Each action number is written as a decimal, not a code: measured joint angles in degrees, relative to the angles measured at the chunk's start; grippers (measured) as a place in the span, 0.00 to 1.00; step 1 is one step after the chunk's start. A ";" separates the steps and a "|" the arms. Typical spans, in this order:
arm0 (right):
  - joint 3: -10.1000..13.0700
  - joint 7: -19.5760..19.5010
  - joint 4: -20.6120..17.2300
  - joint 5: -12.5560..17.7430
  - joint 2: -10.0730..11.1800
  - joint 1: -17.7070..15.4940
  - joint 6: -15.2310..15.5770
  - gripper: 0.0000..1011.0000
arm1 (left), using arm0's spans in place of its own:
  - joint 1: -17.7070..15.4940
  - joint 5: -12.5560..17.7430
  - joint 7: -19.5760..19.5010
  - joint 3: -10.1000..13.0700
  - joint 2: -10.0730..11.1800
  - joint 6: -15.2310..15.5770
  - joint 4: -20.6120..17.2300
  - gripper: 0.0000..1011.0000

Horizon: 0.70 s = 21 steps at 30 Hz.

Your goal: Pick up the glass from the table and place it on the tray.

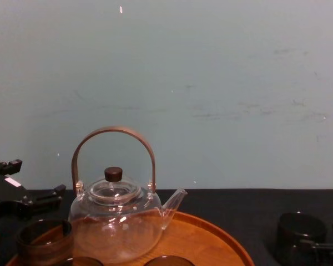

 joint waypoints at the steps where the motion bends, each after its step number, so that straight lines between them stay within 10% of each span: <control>1: -0.09 0.00 0.30 -0.19 -0.21 0.27 -0.04 0.99 | 0.00 0.00 0.00 0.00 0.00 0.00 0.00 0.99; 21: -1.34 0.83 6.81 -3.26 -4.18 5.27 -0.12 0.99 | 0.00 0.00 0.00 0.00 0.00 0.00 0.00 0.99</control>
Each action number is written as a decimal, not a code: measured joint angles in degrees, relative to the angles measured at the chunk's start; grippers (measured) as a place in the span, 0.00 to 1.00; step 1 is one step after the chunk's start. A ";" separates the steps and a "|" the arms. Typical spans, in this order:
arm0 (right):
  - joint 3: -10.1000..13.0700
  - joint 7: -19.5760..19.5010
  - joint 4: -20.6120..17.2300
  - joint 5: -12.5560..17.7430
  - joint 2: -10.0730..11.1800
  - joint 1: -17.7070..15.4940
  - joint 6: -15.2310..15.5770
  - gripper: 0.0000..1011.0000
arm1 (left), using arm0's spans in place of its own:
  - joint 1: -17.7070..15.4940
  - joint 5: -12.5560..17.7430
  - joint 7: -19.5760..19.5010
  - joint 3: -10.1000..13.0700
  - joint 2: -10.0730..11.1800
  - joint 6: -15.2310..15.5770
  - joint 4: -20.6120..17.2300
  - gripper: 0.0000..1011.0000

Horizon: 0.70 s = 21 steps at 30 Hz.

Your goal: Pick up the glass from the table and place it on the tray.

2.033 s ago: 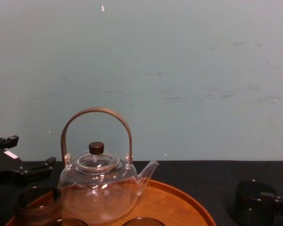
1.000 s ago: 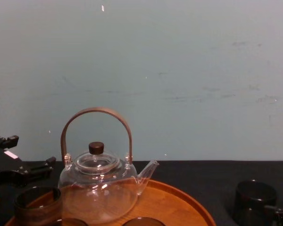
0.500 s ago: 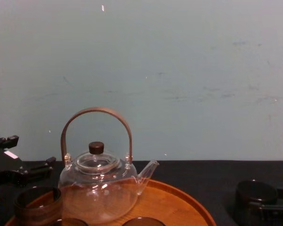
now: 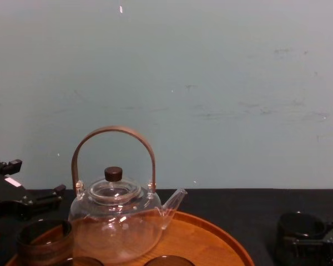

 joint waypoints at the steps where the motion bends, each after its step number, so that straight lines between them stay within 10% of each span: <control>1: -0.04 0.06 0.14 -0.10 -0.09 0.14 0.00 0.99 | 0.00 0.00 0.00 0.00 0.00 0.00 0.00 0.99; 21: -0.88 0.54 1.94 -1.80 -1.34 2.07 0.17 0.99 | 0.00 0.00 0.00 0.00 0.00 0.00 0.00 0.99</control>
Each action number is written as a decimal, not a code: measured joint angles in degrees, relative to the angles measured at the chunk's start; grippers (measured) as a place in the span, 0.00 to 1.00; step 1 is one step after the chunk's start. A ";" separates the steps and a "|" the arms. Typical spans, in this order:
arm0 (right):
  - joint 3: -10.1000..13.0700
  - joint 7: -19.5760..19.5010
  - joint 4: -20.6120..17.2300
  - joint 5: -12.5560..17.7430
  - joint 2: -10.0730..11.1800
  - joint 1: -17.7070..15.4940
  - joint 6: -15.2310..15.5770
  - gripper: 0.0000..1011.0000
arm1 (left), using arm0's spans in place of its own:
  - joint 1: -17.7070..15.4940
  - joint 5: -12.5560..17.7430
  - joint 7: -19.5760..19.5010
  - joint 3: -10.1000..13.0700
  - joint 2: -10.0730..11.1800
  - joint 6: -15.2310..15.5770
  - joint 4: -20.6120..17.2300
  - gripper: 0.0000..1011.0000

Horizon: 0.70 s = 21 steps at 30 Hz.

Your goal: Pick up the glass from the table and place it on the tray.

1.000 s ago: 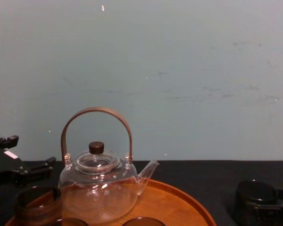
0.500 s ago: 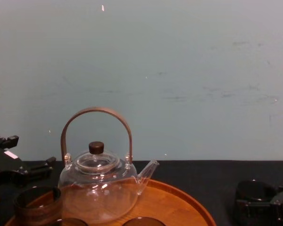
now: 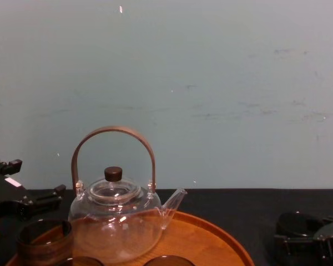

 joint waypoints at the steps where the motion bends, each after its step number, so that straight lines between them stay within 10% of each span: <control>1: 0.01 0.00 -0.01 0.02 0.00 -0.02 0.00 0.99 | 0.00 0.00 0.00 0.00 0.00 0.00 0.00 0.99; 21: 0.17 -0.02 -0.19 0.33 0.11 -0.19 -0.07 0.90 | 0.00 0.00 0.00 0.00 0.00 0.00 0.00 0.99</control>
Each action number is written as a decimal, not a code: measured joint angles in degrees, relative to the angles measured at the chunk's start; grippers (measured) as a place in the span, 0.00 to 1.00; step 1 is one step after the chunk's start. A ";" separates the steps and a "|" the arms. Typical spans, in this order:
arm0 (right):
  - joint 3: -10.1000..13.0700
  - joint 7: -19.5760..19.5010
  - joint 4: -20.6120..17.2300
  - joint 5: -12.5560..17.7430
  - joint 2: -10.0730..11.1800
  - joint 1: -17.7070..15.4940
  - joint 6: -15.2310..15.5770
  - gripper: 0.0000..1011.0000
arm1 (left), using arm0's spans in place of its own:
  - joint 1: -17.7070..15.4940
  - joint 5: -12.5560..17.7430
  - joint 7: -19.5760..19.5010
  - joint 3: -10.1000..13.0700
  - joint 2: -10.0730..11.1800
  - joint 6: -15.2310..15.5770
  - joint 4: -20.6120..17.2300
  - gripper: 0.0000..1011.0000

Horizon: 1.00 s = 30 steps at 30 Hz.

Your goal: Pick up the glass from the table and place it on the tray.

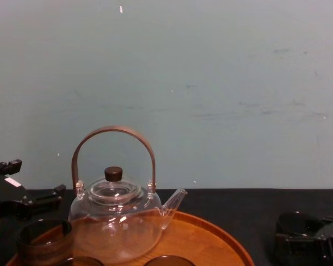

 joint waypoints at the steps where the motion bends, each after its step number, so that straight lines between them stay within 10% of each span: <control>1: 0.01 0.00 -0.01 0.01 0.01 -0.01 0.00 0.90 | 0.00 0.00 0.00 0.00 0.00 0.00 0.00 0.99; 30: -2.53 6.75 -7.34 2.85 1.94 2.38 -2.89 0.90 | 0.00 0.00 0.00 0.00 0.00 0.00 0.00 0.99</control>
